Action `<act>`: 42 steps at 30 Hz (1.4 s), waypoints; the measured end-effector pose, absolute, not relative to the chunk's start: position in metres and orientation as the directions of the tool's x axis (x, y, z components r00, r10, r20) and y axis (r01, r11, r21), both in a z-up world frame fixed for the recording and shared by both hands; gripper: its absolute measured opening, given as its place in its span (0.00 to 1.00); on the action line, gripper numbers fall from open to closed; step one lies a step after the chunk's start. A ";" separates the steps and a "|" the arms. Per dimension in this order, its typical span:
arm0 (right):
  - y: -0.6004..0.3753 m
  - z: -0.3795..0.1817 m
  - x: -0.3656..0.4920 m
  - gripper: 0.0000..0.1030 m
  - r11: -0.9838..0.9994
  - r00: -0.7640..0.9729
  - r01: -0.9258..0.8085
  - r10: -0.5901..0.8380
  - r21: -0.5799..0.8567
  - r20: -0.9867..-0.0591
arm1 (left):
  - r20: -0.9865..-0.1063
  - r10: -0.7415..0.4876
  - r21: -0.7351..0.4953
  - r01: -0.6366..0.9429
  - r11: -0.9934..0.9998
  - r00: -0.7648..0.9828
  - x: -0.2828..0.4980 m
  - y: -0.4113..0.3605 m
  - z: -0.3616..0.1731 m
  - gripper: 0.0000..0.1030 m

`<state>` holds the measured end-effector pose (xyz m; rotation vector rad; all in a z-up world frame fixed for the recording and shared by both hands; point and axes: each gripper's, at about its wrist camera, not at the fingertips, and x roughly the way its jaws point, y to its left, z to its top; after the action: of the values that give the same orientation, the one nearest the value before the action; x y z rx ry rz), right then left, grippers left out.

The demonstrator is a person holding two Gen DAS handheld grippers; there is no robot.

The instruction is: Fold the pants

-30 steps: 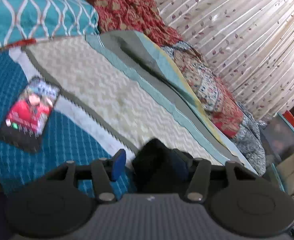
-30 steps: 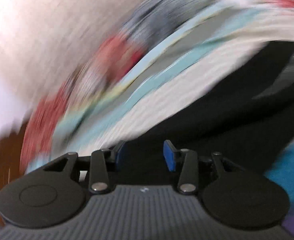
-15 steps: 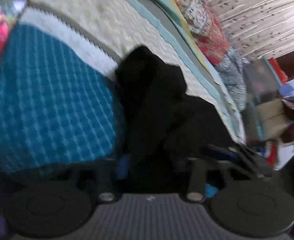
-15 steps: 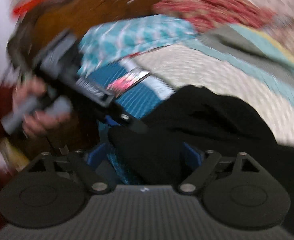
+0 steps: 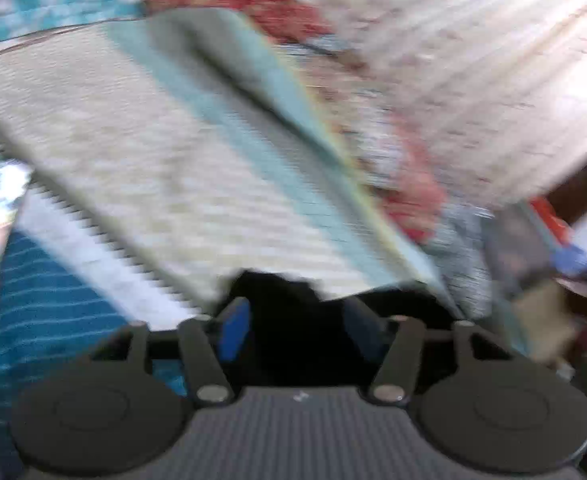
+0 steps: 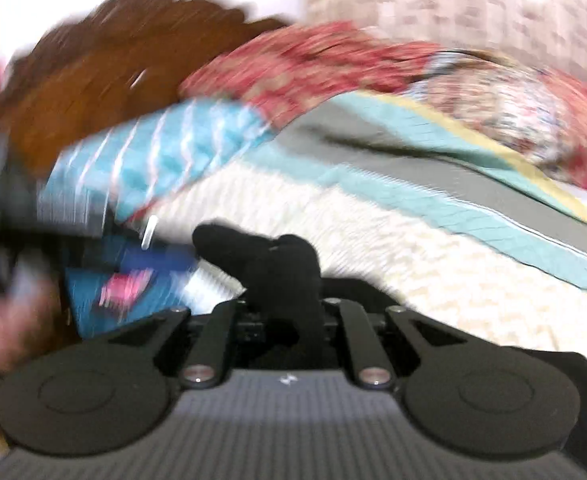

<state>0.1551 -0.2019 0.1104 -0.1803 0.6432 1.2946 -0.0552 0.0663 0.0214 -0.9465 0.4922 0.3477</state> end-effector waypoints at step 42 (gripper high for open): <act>-0.191 0.012 0.017 0.79 -0.015 -0.238 -0.945 0.719 0.327 -0.653 | -0.644 -0.036 -0.696 -0.565 0.444 0.765 -0.104 0.033 -0.035 0.37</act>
<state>0.0171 -0.1913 0.0122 -0.3566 0.8523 1.6140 -0.1037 0.0333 -0.0352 -1.0755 0.6448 0.3578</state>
